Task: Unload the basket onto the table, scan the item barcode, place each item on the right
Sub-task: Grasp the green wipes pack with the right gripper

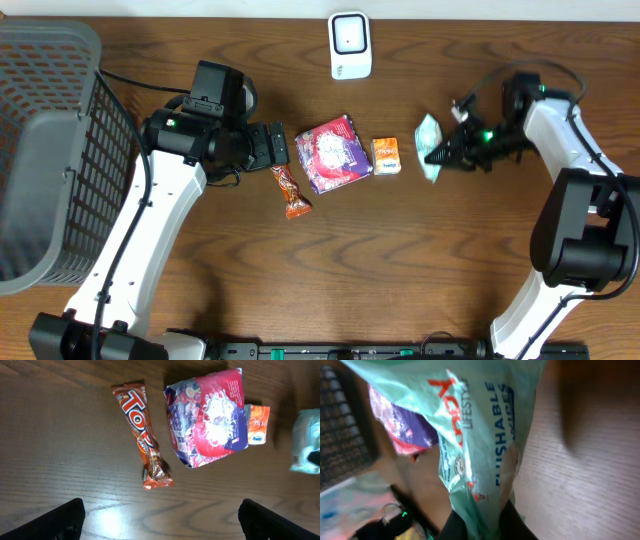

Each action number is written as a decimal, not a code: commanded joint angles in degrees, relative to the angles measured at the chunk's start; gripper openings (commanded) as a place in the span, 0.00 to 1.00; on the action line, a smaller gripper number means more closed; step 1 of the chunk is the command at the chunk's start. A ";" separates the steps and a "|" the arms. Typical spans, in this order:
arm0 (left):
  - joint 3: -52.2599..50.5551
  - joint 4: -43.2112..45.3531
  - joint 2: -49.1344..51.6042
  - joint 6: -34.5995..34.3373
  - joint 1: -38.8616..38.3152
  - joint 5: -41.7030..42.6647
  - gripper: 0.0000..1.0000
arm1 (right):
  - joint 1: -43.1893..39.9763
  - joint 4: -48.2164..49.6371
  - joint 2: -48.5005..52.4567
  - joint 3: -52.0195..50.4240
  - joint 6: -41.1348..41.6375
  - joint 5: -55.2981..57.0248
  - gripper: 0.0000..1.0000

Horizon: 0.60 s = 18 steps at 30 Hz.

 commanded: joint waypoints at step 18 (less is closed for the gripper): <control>0.20 -0.20 -0.63 0.57 0.26 -0.61 0.98 | -9.44 -9.49 -0.83 6.75 10.51 25.77 0.44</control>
